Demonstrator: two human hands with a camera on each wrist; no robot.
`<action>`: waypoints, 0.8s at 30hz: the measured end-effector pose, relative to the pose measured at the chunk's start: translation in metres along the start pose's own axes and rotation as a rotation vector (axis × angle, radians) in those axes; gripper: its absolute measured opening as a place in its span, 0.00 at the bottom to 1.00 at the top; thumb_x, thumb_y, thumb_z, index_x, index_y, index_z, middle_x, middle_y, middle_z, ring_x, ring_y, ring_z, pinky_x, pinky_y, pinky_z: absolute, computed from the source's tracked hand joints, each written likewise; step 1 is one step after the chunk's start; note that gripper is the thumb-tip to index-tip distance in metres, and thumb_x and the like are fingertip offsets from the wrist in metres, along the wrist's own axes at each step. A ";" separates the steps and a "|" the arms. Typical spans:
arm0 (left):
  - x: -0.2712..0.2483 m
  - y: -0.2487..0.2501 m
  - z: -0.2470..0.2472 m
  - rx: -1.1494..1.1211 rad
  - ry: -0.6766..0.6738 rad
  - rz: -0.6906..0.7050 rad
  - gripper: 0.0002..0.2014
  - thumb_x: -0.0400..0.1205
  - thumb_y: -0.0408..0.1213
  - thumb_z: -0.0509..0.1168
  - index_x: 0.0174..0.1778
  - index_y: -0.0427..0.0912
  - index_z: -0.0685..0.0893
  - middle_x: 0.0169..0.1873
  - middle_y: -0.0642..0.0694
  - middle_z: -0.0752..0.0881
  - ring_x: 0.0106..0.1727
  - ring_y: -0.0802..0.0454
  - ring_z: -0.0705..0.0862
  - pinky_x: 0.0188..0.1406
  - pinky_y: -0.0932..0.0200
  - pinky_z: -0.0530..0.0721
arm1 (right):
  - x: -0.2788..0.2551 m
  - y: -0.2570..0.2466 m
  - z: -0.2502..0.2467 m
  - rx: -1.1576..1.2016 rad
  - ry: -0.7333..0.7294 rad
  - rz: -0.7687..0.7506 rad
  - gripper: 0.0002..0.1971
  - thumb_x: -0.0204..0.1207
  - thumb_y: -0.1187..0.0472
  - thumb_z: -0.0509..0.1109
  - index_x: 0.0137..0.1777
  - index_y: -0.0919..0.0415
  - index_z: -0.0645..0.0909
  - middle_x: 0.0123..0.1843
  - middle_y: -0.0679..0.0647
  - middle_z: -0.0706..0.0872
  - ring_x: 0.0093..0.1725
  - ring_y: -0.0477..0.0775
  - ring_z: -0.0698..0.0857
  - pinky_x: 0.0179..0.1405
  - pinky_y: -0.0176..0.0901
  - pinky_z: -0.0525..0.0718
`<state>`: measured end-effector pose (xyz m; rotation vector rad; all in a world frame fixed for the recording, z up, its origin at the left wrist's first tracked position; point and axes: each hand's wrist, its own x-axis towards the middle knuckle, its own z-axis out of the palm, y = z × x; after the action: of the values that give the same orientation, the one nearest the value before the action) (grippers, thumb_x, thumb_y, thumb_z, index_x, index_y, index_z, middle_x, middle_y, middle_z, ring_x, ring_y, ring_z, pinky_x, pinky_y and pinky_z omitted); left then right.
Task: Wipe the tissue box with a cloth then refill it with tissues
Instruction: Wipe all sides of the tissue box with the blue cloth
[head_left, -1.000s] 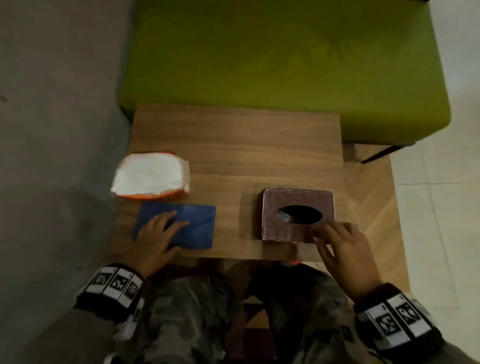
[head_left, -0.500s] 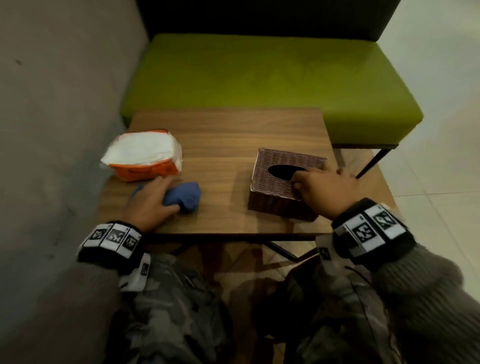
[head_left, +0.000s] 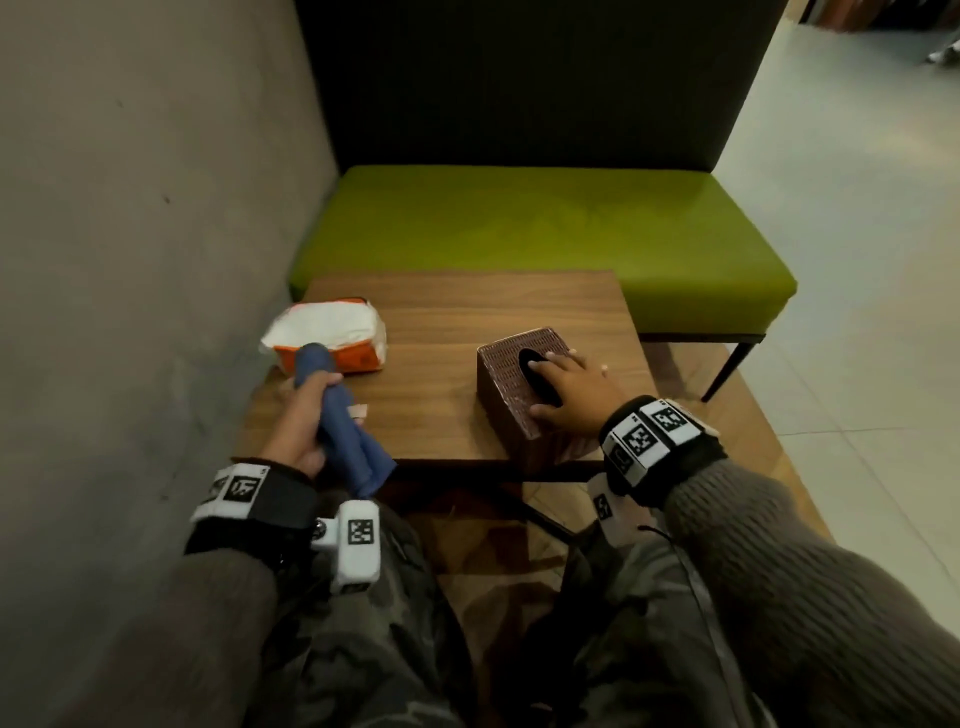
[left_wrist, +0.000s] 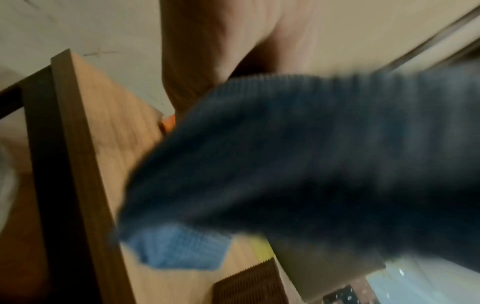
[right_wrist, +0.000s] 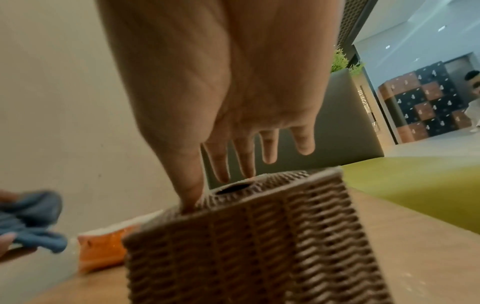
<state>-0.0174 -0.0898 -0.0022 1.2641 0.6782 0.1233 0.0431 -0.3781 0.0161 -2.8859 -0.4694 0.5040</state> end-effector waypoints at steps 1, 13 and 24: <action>0.003 -0.004 0.008 0.056 -0.010 0.009 0.03 0.82 0.37 0.58 0.48 0.42 0.75 0.38 0.44 0.79 0.37 0.47 0.80 0.32 0.57 0.79 | 0.000 -0.001 0.002 -0.014 -0.016 -0.010 0.34 0.81 0.45 0.64 0.83 0.46 0.54 0.86 0.52 0.53 0.85 0.60 0.48 0.80 0.64 0.50; 0.021 -0.025 0.102 0.646 -0.227 0.421 0.12 0.83 0.34 0.59 0.62 0.41 0.77 0.57 0.36 0.83 0.58 0.39 0.81 0.49 0.51 0.76 | 0.020 -0.018 -0.006 -0.083 -0.168 -0.027 0.37 0.81 0.50 0.66 0.84 0.43 0.50 0.86 0.59 0.43 0.84 0.65 0.48 0.80 0.60 0.57; -0.008 -0.056 0.111 0.648 -0.365 0.545 0.09 0.83 0.31 0.60 0.55 0.38 0.82 0.45 0.41 0.85 0.47 0.50 0.81 0.41 0.64 0.73 | 0.031 -0.010 -0.011 -0.195 -0.169 -0.055 0.39 0.76 0.42 0.69 0.83 0.42 0.53 0.86 0.57 0.50 0.82 0.67 0.55 0.77 0.63 0.64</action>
<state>0.0198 -0.2039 -0.0342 2.0159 0.0270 0.1172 0.0720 -0.3597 0.0197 -3.0175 -0.6564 0.7361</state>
